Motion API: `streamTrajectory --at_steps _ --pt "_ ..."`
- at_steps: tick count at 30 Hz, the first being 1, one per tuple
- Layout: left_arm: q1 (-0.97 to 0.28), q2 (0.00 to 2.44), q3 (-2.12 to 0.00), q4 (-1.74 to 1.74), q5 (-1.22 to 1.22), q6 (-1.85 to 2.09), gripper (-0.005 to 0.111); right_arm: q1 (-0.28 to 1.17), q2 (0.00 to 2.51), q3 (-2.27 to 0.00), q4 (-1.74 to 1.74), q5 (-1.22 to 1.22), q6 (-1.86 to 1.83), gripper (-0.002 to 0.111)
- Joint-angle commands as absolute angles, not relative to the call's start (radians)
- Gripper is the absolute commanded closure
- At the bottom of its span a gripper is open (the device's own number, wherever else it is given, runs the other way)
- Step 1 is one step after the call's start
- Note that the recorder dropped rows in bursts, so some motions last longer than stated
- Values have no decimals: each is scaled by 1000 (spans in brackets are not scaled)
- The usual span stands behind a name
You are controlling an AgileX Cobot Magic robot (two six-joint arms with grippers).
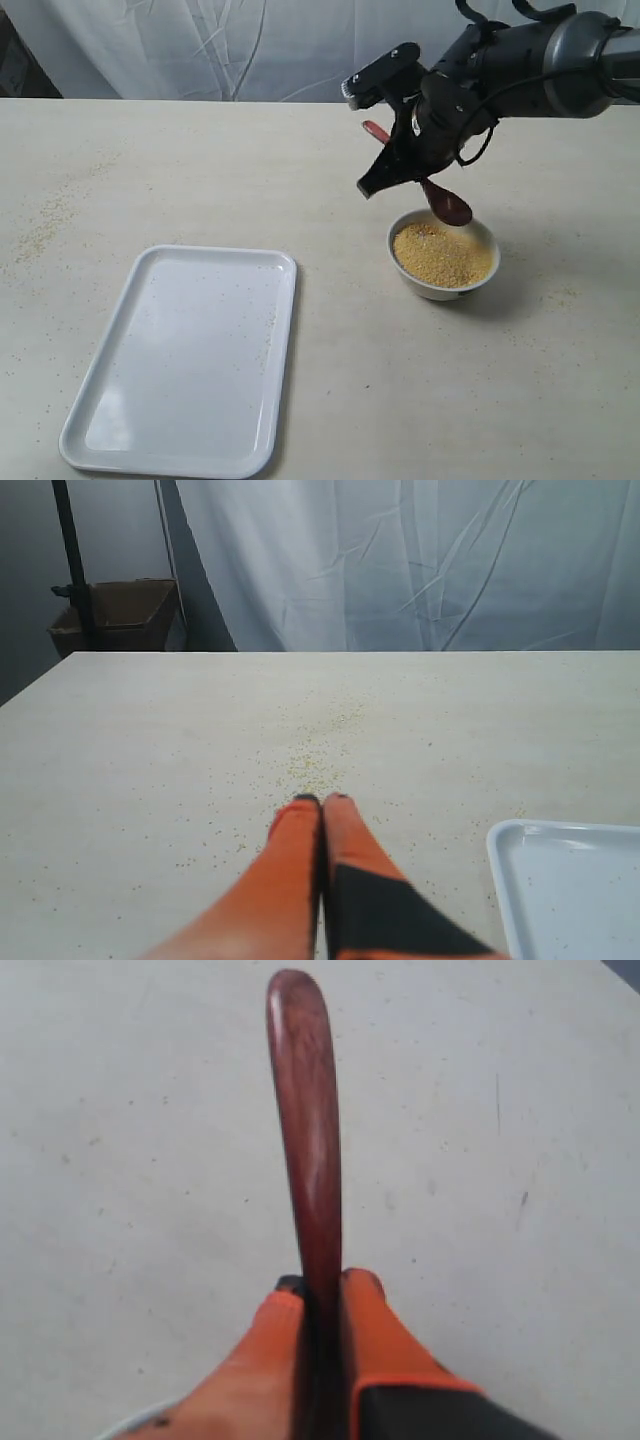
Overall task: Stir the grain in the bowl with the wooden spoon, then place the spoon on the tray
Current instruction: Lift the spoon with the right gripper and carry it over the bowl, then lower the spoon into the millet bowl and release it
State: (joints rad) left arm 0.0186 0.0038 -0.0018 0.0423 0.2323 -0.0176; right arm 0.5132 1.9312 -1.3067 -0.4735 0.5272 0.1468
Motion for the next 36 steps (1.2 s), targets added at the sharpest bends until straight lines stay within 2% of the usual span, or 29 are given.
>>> streamTrajectory --at_steps 1,5,11,12,13,14,15,16,17,18,24,27,29,30,31,36 --pt "20 0 0 43 231 -18 107 515 1928 -1311 -226 587 -318 108" --pt "20 0 0 43 231 -18 107 513 1928 -1311 -44 621 -514 108" --pt "20 0 0 43 231 -18 107 513 1932 -1311 -66 625 -504 108" --pt "20 0 0 43 231 -18 107 513 1932 -1311 -99 628 -467 104" --pt "20 0 0 43 231 -18 107 513 1940 -1311 -166 646 -412 92" --pt "20 0 0 43 231 -18 107 513 1941 -1311 -189 660 -395 86" --pt "20 0 0 43 231 -18 107 513 1952 -1311 -239 694 -384 71" --pt "20 0 0 43 231 -18 107 513 1959 -1311 -244 707 -384 62" --pt "20 0 0 43 231 -18 107 513 1964 -1311 -237 708 -377 56" --pt "20 0 0 43 231 -18 107 513 1964 -1311 -235 706 -365 55" --pt "20 0 0 43 231 -18 107 513 1856 -1314 -232 708 -195 55" --pt "20 0 0 43 231 -18 107 513 1803 -1314 -84 687 -185 58" --pt "20 0 0 43 231 -18 107 513 1814 -1314 82 680 -307 80" --pt "20 0 0 43 231 -18 107 519 1833 -1314 167 673 -373 99" --pt "20 0 0 43 231 -18 107 519 1842 -1314 192 668 -393 109" --pt "20 0 0 43 231 -18 107 536 1947 -1314 206 613 -411 108"
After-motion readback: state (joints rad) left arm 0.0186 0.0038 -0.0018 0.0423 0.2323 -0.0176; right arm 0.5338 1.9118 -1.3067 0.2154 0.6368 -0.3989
